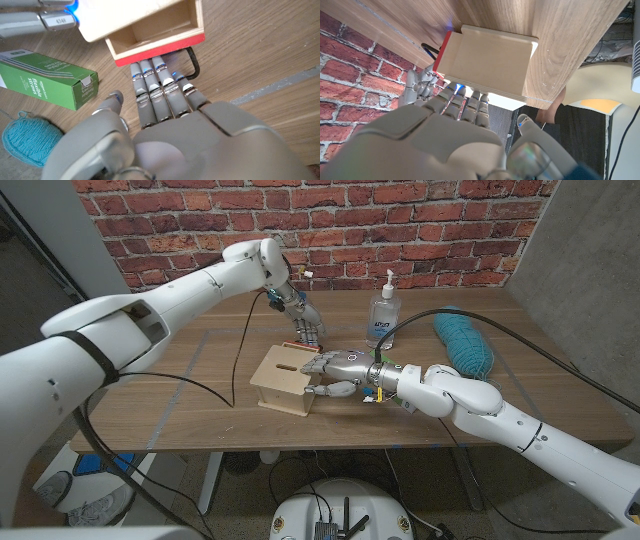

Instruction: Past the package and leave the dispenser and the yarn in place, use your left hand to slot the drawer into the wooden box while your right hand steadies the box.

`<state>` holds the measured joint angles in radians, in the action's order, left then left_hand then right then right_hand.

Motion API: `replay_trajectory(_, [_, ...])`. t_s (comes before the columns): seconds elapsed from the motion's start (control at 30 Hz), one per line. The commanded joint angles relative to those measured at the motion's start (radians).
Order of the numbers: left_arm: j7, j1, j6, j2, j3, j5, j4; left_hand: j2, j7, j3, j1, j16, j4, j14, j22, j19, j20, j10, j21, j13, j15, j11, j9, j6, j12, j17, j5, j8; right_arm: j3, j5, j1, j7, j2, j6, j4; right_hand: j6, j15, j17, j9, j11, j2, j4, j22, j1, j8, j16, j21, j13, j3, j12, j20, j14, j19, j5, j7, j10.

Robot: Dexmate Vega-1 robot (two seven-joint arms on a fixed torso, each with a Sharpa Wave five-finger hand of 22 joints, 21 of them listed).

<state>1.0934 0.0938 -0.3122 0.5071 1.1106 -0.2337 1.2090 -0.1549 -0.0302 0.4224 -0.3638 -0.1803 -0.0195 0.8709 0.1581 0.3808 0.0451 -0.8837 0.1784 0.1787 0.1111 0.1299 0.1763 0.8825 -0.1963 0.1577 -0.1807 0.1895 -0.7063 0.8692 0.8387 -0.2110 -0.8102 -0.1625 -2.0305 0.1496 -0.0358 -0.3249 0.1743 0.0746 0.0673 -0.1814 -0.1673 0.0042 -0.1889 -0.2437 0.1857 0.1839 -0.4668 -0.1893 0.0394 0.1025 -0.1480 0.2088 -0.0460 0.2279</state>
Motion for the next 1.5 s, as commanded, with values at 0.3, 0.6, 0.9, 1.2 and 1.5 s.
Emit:
replay_trajectory(0.3, [0.044, 0.019, 0.004, -0.018, 0.017, 0.015, -0.040, -0.001, -0.002, 0.018, 0.024, -0.006, 0.003, 0.030, 0.003, 0.023, 0.111, -0.030, 0.006, 0.002, 0.069, 0.003, 0.001, 0.024, -0.005, 0.004, 0.004, 0.009, 0.000, -0.002, -0.002, 0.001, -0.002, 0.001, 0.000, 0.010, -0.073, -0.002, 0.005, -0.003, 0.115, -0.001, 0.000, -0.006, 0.000, 0.000, 0.006, 0.003, -0.009, -0.004, 0.125, 0.007, -0.010, -0.004, -0.002, 0.003])
replay_trajectory(0.6, [0.053, 0.025, 0.019, -0.030, 0.018, 0.027, -0.062, -0.002, -0.001, 0.024, 0.032, -0.006, 0.003, 0.039, 0.003, 0.021, 0.113, -0.041, 0.004, 0.002, 0.069, 0.006, 0.001, 0.029, -0.006, 0.004, 0.004, 0.009, 0.001, -0.002, 0.002, 0.001, -0.002, 0.004, -0.004, 0.009, -0.074, -0.003, 0.005, -0.003, 0.115, -0.001, 0.000, -0.006, 0.000, 0.001, 0.005, 0.004, -0.010, -0.004, 0.125, 0.006, -0.010, -0.004, -0.001, 0.002])
replay_trajectory(0.9, [0.066, 0.026, 0.022, -0.036, 0.021, 0.038, -0.070, -0.003, 0.000, 0.030, 0.038, -0.003, 0.002, 0.041, 0.003, 0.024, 0.114, -0.040, 0.004, 0.003, 0.073, 0.005, 0.002, 0.030, -0.003, 0.004, 0.003, 0.007, 0.002, 0.000, 0.012, -0.002, -0.002, 0.016, -0.015, 0.008, -0.073, -0.003, 0.005, -0.004, 0.115, -0.001, 0.000, -0.006, 0.001, 0.002, 0.005, 0.004, -0.010, -0.003, 0.123, 0.006, -0.010, -0.004, 0.000, 0.000])
replay_trajectory(1.2, [0.073, 0.012, -0.005, -0.014, 0.021, 0.041, -0.024, -0.004, 0.001, 0.037, 0.044, -0.003, 0.002, 0.047, 0.004, 0.021, 0.116, -0.044, 0.002, 0.003, 0.073, 0.008, 0.002, 0.033, -0.002, 0.004, 0.003, 0.006, 0.002, 0.002, 0.013, -0.003, -0.003, 0.017, -0.019, 0.008, -0.072, -0.004, 0.005, -0.004, 0.113, -0.001, 0.000, -0.007, 0.001, 0.003, 0.005, 0.004, -0.009, -0.003, 0.122, 0.004, -0.011, -0.005, 0.000, -0.001])
replay_trajectory(1.5, [0.082, 0.007, -0.028, 0.006, 0.024, 0.037, 0.014, -0.006, 0.002, 0.046, 0.052, -0.003, 0.003, 0.055, 0.004, 0.021, 0.115, -0.059, 0.002, 0.003, 0.078, 0.009, 0.002, 0.040, -0.004, 0.004, 0.003, 0.007, 0.002, -0.004, 0.011, -0.004, -0.003, 0.012, -0.016, 0.007, -0.072, -0.004, 0.005, -0.005, 0.113, -0.001, 0.001, -0.007, 0.001, 0.003, 0.005, 0.004, -0.009, -0.003, 0.122, 0.003, -0.011, -0.005, 0.001, -0.002])
